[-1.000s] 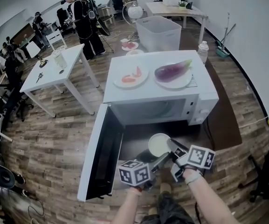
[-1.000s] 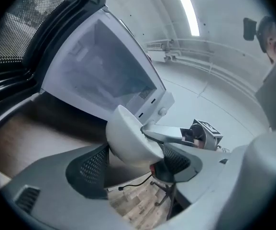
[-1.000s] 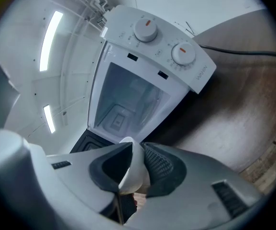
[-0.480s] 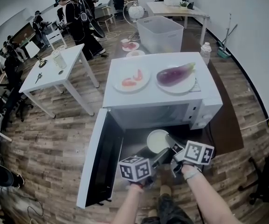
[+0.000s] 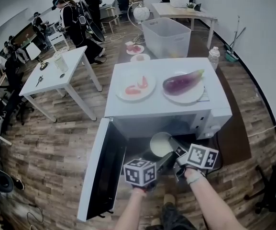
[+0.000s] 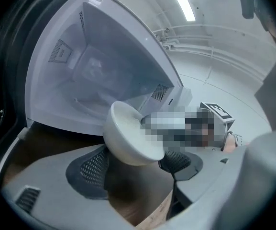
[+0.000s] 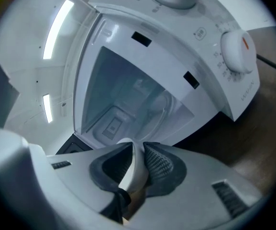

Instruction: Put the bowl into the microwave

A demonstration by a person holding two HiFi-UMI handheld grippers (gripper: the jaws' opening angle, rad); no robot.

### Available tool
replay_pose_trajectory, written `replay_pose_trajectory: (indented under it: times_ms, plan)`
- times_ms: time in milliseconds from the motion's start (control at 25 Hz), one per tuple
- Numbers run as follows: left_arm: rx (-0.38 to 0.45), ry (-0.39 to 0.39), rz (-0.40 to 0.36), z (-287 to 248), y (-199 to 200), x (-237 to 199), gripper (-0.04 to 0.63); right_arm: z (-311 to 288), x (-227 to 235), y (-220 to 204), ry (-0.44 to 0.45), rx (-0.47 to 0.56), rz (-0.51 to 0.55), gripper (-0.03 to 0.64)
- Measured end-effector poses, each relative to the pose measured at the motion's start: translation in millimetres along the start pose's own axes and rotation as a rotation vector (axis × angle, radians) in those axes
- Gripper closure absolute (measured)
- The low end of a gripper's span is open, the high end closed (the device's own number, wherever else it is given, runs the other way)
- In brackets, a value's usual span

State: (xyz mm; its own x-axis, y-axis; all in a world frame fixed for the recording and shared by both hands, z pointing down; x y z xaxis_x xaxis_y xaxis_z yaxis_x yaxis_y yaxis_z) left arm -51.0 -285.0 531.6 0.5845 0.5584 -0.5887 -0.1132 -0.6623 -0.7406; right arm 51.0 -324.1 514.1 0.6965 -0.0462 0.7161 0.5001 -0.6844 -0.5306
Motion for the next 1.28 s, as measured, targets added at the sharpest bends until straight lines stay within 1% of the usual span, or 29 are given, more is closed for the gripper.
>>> replay_pose_trajectory:
  times_ms: [360, 720, 920, 1000, 1160, 1280]
  plan:
    - [-0.003, 0.022, 0.032, -9, 19, -10, 0.224, -16, -7, 18, -0.014, 0.023, 0.04, 0.535]
    - [-0.006, 0.062, 0.052, -15, 22, -25, 0.224, -35, -5, 19, -0.025, 0.031, 0.077, 0.535]
    - [0.012, 0.038, 0.119, -16, 24, -27, 0.224, -38, -11, 23, -0.019, 0.039, 0.136, 0.535]
    - [0.012, 0.04, 0.119, -16, 28, -27, 0.224, -39, -13, 27, -0.013, 0.044, 0.135, 0.535]
    - [-0.017, 0.059, 0.123, -20, 34, -32, 0.224, -43, -11, 33, -0.025, 0.056, 0.116, 0.537]
    - [-0.018, 0.059, 0.116, -22, 38, -33, 0.224, -46, -13, 36, -0.024, 0.074, 0.118, 0.537]
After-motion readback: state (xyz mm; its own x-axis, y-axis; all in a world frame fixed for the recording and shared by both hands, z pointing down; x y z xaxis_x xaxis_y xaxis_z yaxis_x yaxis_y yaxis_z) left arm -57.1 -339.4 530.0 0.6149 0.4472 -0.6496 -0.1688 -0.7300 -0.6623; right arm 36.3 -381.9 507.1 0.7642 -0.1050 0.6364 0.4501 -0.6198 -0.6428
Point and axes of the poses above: the fingertips, and each gripper's own axes: z backward along the fingers, x to its right, y out of its top, the point moved 5 cm from there along z, backward along the fingers, and after that the axes turned 11 degrees about -y, right-handed, at the moved point
